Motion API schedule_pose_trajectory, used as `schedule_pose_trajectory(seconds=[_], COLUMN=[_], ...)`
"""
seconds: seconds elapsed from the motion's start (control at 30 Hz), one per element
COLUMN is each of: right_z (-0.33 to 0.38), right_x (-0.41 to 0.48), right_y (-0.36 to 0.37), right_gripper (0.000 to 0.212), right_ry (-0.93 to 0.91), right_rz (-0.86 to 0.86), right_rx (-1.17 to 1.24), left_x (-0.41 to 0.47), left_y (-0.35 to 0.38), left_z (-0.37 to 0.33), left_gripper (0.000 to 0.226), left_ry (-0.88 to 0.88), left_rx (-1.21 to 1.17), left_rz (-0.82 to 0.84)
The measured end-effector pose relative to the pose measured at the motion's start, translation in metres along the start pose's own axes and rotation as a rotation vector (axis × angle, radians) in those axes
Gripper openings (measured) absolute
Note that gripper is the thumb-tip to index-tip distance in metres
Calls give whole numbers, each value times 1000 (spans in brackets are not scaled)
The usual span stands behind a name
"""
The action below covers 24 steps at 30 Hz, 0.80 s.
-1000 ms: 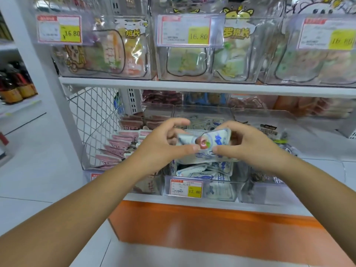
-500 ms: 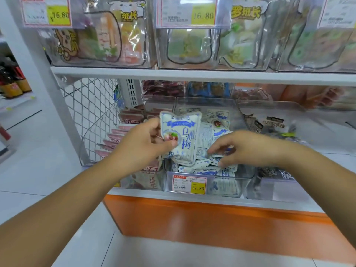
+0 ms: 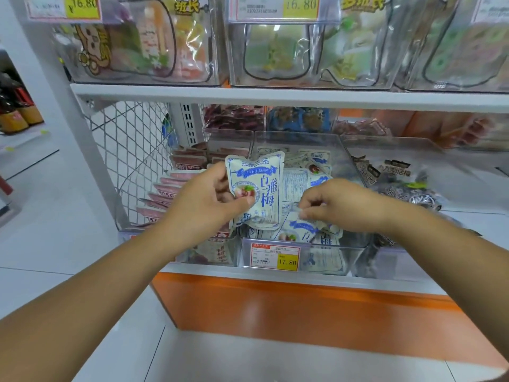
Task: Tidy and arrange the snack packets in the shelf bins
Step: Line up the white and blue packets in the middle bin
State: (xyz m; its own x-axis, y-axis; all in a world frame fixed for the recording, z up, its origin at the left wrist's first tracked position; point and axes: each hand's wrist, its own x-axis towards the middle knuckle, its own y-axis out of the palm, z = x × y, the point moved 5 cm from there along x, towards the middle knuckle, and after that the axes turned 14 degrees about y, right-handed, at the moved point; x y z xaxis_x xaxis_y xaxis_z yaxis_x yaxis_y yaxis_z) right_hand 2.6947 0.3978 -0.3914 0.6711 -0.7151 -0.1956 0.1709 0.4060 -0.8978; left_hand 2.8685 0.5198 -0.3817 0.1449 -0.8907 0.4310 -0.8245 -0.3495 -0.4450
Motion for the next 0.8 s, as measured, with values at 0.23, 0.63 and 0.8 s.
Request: schedule_pose_trajectory(seconds=[0.23, 0.63, 0.8], right_z=[-2, -7, -11], right_x=[-12, -31, -34], right_y=[-14, -33, -6], right_gripper=[23, 10, 7], right_ry=[8, 2, 45], right_rz=[-150, -238, 2], right_rx=[-236, -460, -478], left_x=[-2, 3, 12], left_y=[0, 46, 45], left_z=[-1, -9, -13], left_gripper=[28, 38, 41], left_ry=[31, 145, 90], left_rx=[24, 274, 324], left_rz=[48, 275, 343])
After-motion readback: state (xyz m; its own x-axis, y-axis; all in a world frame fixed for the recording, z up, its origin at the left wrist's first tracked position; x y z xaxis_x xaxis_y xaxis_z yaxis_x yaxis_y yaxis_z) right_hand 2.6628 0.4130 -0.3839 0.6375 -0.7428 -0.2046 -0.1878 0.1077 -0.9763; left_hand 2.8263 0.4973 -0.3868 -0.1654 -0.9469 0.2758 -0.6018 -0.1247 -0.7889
